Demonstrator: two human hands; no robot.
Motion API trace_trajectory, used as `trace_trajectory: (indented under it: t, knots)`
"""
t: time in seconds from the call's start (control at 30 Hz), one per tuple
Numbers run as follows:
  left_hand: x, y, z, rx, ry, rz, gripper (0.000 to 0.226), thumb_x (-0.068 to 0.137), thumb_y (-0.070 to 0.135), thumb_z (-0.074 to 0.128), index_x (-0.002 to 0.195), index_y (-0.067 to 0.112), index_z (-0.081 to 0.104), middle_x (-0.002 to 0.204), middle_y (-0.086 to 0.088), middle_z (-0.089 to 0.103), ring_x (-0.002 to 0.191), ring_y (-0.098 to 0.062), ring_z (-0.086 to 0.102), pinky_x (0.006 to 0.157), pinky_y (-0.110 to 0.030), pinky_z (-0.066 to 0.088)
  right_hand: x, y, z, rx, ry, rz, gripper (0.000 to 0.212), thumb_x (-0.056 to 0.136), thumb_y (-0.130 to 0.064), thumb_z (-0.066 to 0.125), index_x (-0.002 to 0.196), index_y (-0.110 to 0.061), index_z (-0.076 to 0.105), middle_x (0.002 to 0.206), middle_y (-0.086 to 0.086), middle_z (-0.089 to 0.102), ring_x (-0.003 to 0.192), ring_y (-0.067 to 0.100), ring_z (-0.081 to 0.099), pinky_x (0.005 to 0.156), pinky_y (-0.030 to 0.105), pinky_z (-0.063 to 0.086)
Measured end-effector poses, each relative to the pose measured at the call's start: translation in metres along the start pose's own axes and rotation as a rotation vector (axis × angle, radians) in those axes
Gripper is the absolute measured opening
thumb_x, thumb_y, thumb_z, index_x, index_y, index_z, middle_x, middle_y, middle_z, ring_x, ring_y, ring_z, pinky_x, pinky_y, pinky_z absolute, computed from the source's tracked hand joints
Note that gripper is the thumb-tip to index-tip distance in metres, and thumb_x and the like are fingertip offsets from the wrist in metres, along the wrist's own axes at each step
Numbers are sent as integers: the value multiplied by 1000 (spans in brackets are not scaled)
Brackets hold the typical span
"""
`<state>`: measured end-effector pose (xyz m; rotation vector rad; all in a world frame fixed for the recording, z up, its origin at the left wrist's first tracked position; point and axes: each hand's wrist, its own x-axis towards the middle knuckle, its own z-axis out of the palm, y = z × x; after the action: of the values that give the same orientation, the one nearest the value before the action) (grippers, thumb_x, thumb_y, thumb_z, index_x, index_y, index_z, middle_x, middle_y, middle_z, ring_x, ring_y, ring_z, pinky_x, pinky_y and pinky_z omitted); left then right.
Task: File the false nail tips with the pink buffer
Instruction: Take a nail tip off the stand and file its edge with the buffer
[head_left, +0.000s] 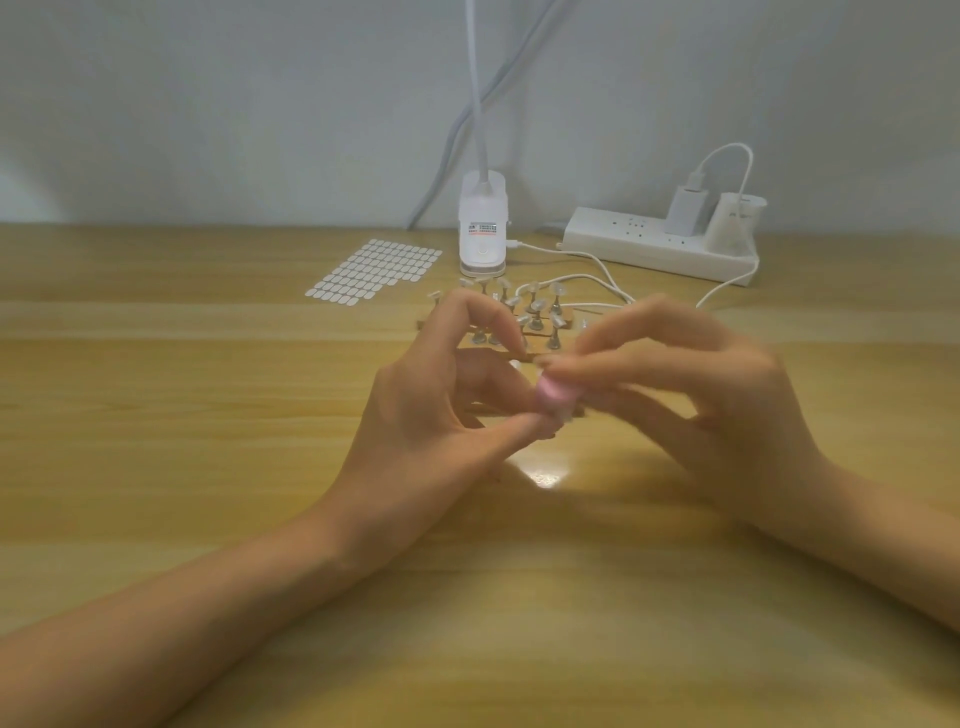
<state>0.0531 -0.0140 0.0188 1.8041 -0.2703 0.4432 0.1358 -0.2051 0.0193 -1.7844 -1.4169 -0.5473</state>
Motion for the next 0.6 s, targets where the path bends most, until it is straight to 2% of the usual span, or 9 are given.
trace_trajectory:
  t: [0.13, 0.3, 0.37, 0.47, 0.6]
  knots:
    - [-2, 1, 1, 27, -16, 28, 38, 79, 31, 77, 100, 26, 46, 76, 5, 75, 68, -9, 72, 54, -22, 49, -2, -3, 2, 11, -23, -24, 20, 94, -9, 69, 114, -9, 71, 100, 6, 65, 95, 17, 66, 89, 26, 50]
    - [-1, 1, 0, 44, -5, 39, 40, 80, 24, 80, 100, 28, 46, 78, 4, 76, 74, -13, 74, 54, -20, 48, -2, -1, -1, 11, 4, 13, 21, 94, -5, 68, 115, -9, 70, 102, 4, 64, 97, 15, 66, 87, 29, 52]
    - [-1, 1, 0, 40, -8, 38, 38, 80, 29, 77, 101, 27, 46, 77, 3, 75, 72, -12, 73, 54, -26, 49, -3, -4, 2, 29, -35, -20, 20, 95, -10, 69, 115, -11, 71, 102, 4, 64, 96, 18, 67, 88, 29, 52]
    - [-1, 1, 0, 36, 5, 14, 41, 79, 25, 81, 100, 26, 46, 79, 1, 77, 76, -15, 75, 54, -31, 51, -1, 1, -1, 0, 3, 13, 25, 91, -4, 70, 115, -9, 70, 101, 7, 66, 96, 17, 66, 87, 30, 53]
    - [-1, 3, 0, 20, -10, 4, 40, 77, 33, 77, 101, 26, 46, 76, 3, 75, 72, -10, 73, 55, -24, 48, -2, -2, 1, 24, -42, -28, 21, 93, -8, 70, 114, -7, 72, 102, 5, 64, 95, 17, 65, 88, 28, 51]
